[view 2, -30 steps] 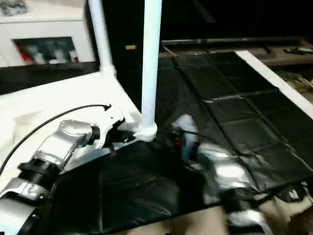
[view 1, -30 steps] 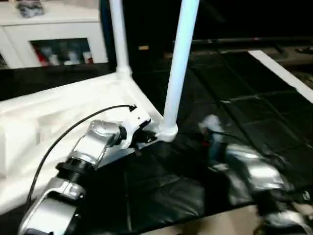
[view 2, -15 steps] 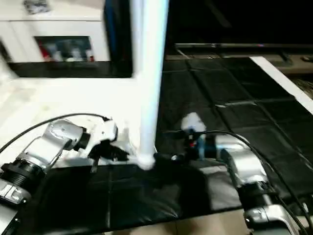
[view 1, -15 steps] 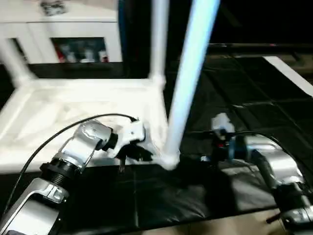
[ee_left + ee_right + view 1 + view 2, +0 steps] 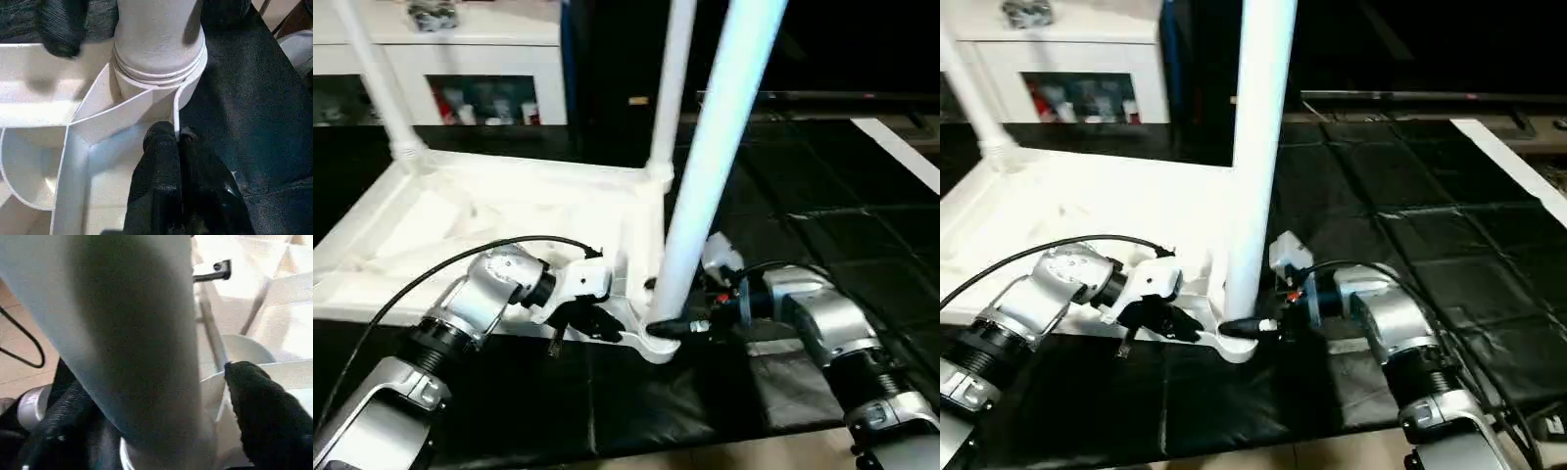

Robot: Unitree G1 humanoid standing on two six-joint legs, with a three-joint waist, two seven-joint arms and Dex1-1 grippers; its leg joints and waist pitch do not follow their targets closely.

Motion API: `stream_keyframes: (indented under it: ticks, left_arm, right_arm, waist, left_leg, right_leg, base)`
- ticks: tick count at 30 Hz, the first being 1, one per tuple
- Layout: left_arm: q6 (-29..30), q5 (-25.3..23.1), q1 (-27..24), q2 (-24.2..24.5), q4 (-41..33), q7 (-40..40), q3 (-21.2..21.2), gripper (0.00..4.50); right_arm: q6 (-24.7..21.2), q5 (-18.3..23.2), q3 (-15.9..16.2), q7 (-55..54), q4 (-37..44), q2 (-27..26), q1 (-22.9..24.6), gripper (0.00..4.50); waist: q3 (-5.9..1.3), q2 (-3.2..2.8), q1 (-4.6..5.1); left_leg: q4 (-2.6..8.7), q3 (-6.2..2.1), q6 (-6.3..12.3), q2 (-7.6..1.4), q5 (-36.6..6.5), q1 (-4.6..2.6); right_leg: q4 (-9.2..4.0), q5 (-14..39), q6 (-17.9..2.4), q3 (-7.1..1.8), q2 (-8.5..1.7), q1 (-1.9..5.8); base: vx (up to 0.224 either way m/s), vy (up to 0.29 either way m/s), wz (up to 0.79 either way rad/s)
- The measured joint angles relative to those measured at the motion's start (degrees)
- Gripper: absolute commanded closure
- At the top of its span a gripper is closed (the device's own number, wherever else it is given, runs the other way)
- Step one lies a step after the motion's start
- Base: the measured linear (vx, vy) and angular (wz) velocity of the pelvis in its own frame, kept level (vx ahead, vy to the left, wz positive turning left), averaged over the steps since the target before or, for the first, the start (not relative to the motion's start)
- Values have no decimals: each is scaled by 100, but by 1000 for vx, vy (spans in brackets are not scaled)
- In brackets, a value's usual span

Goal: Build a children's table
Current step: Rotate leg to tighten

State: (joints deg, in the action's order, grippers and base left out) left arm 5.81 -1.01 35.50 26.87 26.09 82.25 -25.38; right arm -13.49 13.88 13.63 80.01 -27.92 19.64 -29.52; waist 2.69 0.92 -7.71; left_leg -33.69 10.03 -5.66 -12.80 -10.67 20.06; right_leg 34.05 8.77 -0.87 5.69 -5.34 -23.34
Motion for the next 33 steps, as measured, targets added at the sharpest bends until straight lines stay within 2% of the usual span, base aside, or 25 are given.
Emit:
stream_keyframes:
  ticks: [2,4,7,13,26,31,33]
  left_arm:
    - [-3,-1,0,2,0,2,-3,450]
    - [-6,0,0,0,0,2,-6,450]
    - [-18,2,0,0,0,1,-12,450]
    - [-49,1,0,4,0,1,-19,450]
    - [31,6,2,-97,63,-60,26,450]
    - [245,7,4,-218,125,-201,52,450]
    - [424,-22,5,-320,185,-484,168,450]
  right_arm:
    - [-34,2,30,70,-37,-50,-43,126]
    - [-55,6,40,123,-73,-73,-104,131]
    - [-90,11,59,241,-175,-82,-167,169]
    - [-107,23,70,316,-191,-91,-185,212]
    - [-96,8,32,275,-116,-81,-137,223]
    - [-121,13,-108,-53,223,-124,183,226]
    - [-115,-2,-320,-561,298,-259,337,228]
  waist:
    - [0,0,-3]
    - [0,0,-8]
    - [-1,1,-14]
    - [-1,2,-17]
    - [-4,1,-26]
    - [-8,-4,-39]
    - [-10,-5,-18]
  left_leg:
    - [2,-1,0,0,0,0]
    - [1,-1,0,0,0,0]
    - [0,-1,0,0,0,0]
    - [1,-1,0,0,0,-2]
    - [0,-2,-1,2,0,-3]
    - [0,-1,0,4,0,-9]
    - [0,-2,0,5,0,-19]
  right_leg:
    - [3,1,1,0,0,-1]
    - [4,1,2,0,0,-1]
    - [4,2,3,-1,0,-1]
    - [8,5,3,-3,1,-1]
    - [12,7,7,-8,1,2]
    - [11,8,9,-20,1,22]
    - [12,26,38,-27,1,30]
  base:
    - [0,0,0]
    - [0,0,0]
    - [0,0,0]
    - [0,0,0]
    - [0,0,0]
    - [0,0,0]
    - [0,0,0]
